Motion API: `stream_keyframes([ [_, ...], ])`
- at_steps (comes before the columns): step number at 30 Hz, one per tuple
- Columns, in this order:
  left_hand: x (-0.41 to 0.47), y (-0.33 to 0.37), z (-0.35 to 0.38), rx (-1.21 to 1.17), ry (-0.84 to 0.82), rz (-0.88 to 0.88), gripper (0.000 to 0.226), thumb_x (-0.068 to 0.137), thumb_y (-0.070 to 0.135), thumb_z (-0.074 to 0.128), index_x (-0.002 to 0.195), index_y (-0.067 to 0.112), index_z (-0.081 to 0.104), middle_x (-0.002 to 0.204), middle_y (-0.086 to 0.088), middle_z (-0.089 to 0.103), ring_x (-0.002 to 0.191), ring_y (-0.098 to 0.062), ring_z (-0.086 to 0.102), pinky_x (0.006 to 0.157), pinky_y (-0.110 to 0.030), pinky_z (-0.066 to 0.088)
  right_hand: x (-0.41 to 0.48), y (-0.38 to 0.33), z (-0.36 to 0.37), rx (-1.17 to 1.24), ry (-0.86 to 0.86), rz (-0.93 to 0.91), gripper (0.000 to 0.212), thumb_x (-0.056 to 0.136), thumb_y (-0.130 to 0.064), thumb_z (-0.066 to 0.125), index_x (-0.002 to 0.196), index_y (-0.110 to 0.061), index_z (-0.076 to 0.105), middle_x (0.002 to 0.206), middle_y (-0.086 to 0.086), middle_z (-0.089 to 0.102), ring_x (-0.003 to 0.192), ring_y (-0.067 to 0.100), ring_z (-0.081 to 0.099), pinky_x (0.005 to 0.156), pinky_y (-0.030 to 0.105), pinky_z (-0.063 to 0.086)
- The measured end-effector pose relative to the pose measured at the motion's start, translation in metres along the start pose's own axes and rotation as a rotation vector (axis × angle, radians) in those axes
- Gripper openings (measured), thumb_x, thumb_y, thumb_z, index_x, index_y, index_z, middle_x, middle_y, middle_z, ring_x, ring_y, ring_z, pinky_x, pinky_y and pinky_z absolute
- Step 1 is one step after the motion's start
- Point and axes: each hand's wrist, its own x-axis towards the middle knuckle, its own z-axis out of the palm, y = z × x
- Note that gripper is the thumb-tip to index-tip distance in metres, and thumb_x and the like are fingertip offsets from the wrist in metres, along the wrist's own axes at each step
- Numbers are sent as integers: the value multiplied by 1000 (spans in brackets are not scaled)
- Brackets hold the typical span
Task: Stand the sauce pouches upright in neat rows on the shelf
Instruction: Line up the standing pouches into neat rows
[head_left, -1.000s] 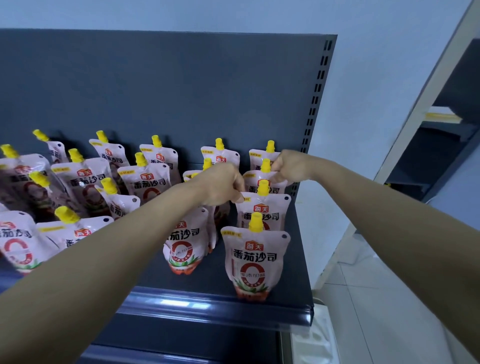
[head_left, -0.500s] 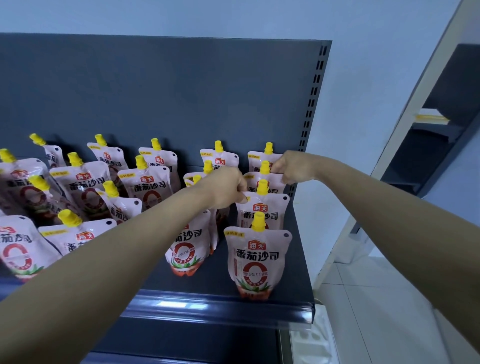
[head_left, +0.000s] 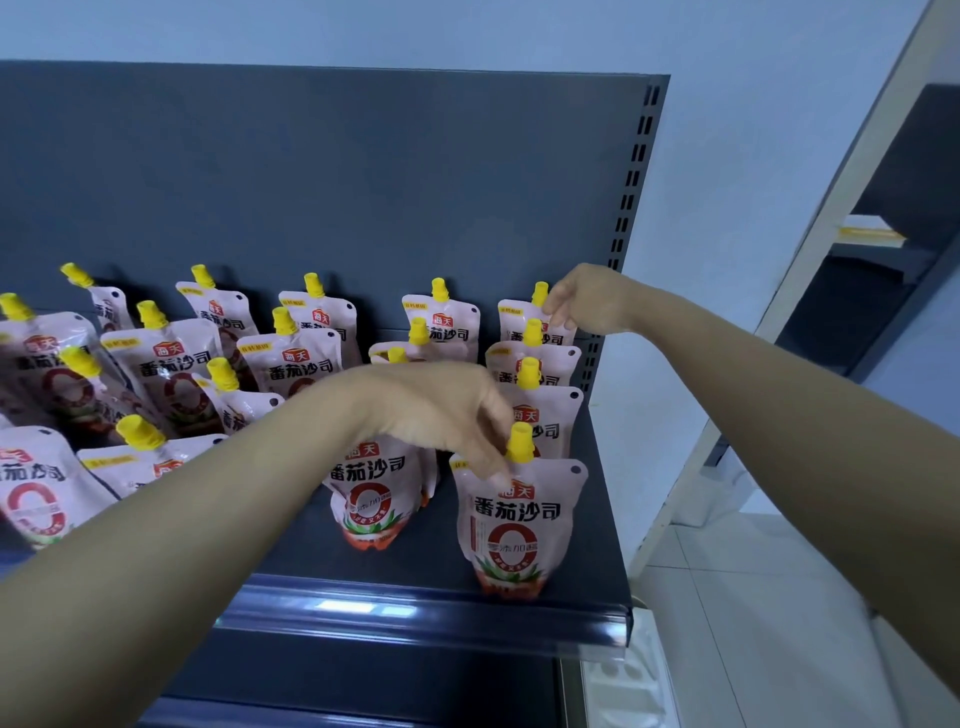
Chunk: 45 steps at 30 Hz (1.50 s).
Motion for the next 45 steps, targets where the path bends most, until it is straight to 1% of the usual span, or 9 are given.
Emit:
stream_keyframes([
  [3, 11, -4, 11, 23, 72, -16, 8, 77, 21, 72, 83, 16, 73, 62, 16, 64, 59, 1, 56, 66, -29, 56, 2, 1, 1, -11, 59, 3, 41, 90, 9, 39, 123, -1, 62, 130, 15, 61, 124, 29, 53, 106, 35, 41],
  [8, 18, -3, 15, -65, 65, 8, 9, 78, 14, 71, 85, 9, 74, 62, 14, 63, 51, 7, 55, 42, -5, 42, 4, 5, -2, -56, 118, -5, 38, 86, 12, 35, 111, 12, 64, 119, 26, 64, 115, 38, 57, 100, 46, 46],
  [13, 7, -5, 2, -194, 55, 55, 16, 78, 29, 71, 89, 18, 74, 86, 2, 74, 74, 1, 64, 68, -17, 55, 18, 11, 1, -17, 246, 15, 36, 91, 5, 41, 118, 1, 65, 125, 15, 64, 117, 31, 58, 101, 34, 47],
  [18, 13, -14, -23, -47, 490, -8, 12, 80, 19, 69, 92, 17, 70, 82, 4, 65, 74, -11, 62, 69, -22, 50, 31, 20, 3, -27, 228, 71, 30, 89, -2, 52, 116, 9, 61, 123, 22, 63, 117, 35, 56, 102, 41, 46],
  [28, 43, -22, -29, -85, 430, -38, 29, 83, 41, 63, 69, 15, 66, 62, 7, 55, 59, -6, 48, 62, -20, 42, 49, 36, 12, -175, 47, 73, 33, 91, -10, 51, 111, 13, 62, 115, 30, 64, 110, 40, 58, 86, 38, 49],
  [31, 51, -29, -43, -57, 547, -56, 11, 83, 27, 66, 77, 18, 67, 81, 1, 66, 76, -15, 60, 77, -30, 48, 55, 39, 13, -130, 38, 77, 31, 90, -6, 53, 108, 17, 60, 104, 35, 64, 106, 44, 60, 83, 39, 52],
  [36, 80, -39, -47, 164, 503, -182, 27, 83, 15, 65, 109, 9, 62, 107, -5, 63, 100, -24, 58, 87, -34, 47, 63, 40, 18, -122, 73, 88, 38, 87, -5, 62, 51, -2, 47, 55, 11, 37, 63, 37, 45, 58, 29, 36],
  [40, 90, -40, -46, 150, 480, -174, 26, 82, 14, 66, 107, 5, 64, 107, -8, 66, 100, -25, 60, 90, -38, 48, 67, 40, 19, -55, 52, 83, 23, 88, -9, 64, 80, 13, 62, 79, 28, 53, 84, 42, 64, 78, 40, 53],
  [45, 79, -46, -51, 57, 496, -158, 22, 83, 16, 67, 105, 12, 64, 100, -2, 65, 94, -18, 61, 84, -29, 48, 61, 34, 13, -135, -5, 86, 29, 89, -15, 63, 65, 1, 58, 68, 17, 56, 76, 24, 52, 69, 31, 44],
])
